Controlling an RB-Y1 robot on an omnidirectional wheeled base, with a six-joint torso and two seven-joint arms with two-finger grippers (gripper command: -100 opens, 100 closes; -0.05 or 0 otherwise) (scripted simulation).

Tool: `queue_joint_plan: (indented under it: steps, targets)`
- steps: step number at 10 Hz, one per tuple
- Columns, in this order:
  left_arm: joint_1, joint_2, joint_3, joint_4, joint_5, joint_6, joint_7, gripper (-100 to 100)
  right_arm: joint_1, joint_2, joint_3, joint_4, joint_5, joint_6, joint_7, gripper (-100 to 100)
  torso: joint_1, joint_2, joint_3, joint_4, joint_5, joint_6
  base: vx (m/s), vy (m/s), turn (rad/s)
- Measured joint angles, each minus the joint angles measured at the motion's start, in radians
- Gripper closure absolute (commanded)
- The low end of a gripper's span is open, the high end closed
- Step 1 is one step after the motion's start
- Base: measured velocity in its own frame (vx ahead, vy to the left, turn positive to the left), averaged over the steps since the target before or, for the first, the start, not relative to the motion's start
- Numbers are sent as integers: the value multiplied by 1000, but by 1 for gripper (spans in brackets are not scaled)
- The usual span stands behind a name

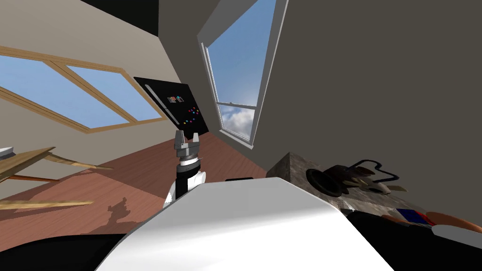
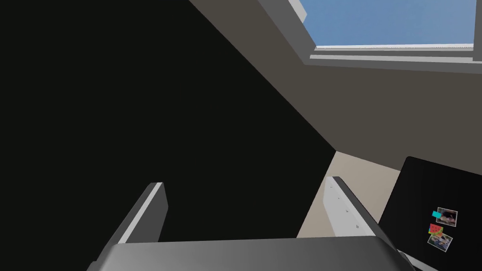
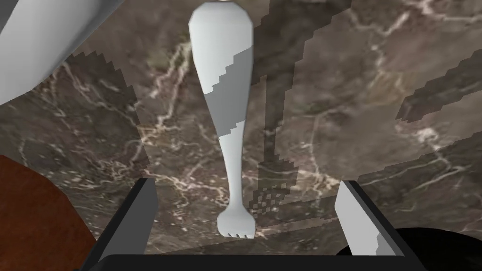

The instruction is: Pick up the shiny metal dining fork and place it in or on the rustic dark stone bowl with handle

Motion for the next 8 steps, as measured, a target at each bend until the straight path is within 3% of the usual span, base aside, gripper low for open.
queue_joint_plan:
  steps: [1, 2, 8]
  targets:
    - [0, 0, 0, 0, 0, 0, 0, 0, 0, 0, 3, -1, 1, 2, -2, 0, 4, 1, 1, 0, 1, 0, 3, -8, 1]
    - [0, 0, 0, 0, 0, 0, 0, 0, 0, 0, 2, -1, 1, 2, -2, -100, 6, 2, 1, 1, 2, 0, -15, -1, 168]
    - [0, 0, 0, 0, 0, 0, 0, 0, -78, 61, 99, 60, -24, 7, 23, -100, 7, 4, 3, 1, 2, 0, -27, -3, 137]
